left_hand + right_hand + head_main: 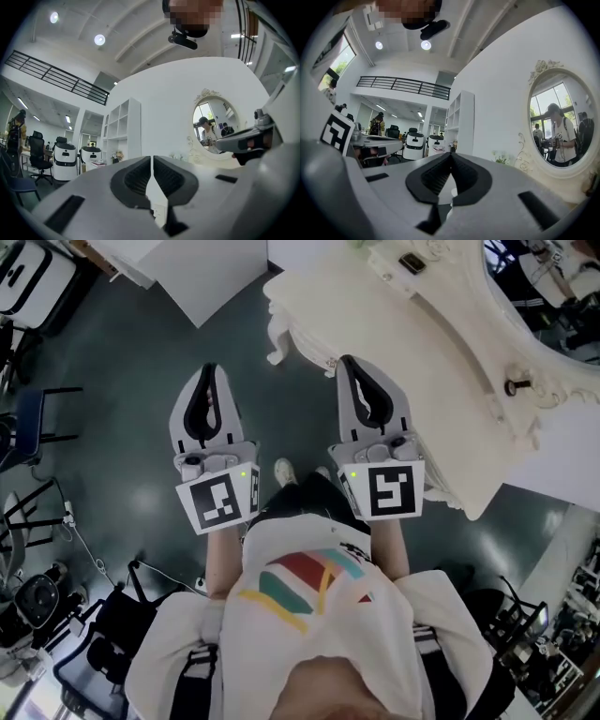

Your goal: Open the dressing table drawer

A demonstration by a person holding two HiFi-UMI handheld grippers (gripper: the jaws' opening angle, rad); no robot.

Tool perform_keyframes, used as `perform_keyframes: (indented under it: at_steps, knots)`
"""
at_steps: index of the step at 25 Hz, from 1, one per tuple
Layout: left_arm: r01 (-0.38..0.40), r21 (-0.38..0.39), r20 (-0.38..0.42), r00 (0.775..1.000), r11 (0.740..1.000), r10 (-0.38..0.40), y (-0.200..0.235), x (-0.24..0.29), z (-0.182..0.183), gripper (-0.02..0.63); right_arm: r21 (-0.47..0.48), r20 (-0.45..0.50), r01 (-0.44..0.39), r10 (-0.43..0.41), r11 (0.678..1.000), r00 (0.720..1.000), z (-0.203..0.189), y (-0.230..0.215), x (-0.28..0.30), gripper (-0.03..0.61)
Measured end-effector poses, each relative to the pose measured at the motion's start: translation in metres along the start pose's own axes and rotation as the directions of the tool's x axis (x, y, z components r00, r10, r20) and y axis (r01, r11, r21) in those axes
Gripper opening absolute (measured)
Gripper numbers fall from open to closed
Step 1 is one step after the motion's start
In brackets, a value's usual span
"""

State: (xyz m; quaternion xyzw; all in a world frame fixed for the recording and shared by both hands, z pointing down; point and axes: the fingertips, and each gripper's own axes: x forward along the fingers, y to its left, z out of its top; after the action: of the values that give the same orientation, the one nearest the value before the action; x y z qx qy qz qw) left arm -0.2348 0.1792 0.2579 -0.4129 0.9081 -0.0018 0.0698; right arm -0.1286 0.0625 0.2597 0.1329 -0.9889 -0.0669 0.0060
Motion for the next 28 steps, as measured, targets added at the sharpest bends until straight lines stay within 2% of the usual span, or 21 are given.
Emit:
perform_keyframes:
  at_steps: [4,9,15,22,25,28]
  knots:
    - [0.017,-0.030,-0.016,1.000,0.999,-0.018,-0.008,0.008,-0.006,0.017,0.013,-0.037,-0.016,0.016,1.000,0.999,-0.013,0.001,0.008,0.000]
    - [0.058,-0.013,-0.066,0.996,0.998,-0.059,-0.021,0.009,-0.016,0.017,0.020,-0.021,-0.051,0.052,0.998,0.998,-0.014,0.004,0.018,0.000]
    - [0.088,-0.010,-0.060,0.994,0.996,-0.088,-0.046,0.020,-0.006,0.017,0.034,-0.013,-0.046,0.046,0.998,0.999,-0.009,-0.012,0.015,0.000]
    - [0.197,0.014,-0.037,0.980,0.980,-0.197,-0.108,0.039,0.005,0.017,0.063,0.001,0.058,-0.059,0.996,0.998,-0.010,-0.066,-0.014,0.000]
    - [0.265,0.018,0.000,0.964,0.964,-0.265,-0.143,0.049,0.017,0.017,0.082,-0.012,0.128,-0.127,0.988,0.992,-0.014,-0.094,-0.032,0.000]
    - [0.344,0.010,0.036,0.938,0.939,-0.344,-0.180,0.054,0.026,0.017,0.079,0.009,0.224,-0.225,0.971,0.974,-0.011,-0.121,-0.053,0.000]
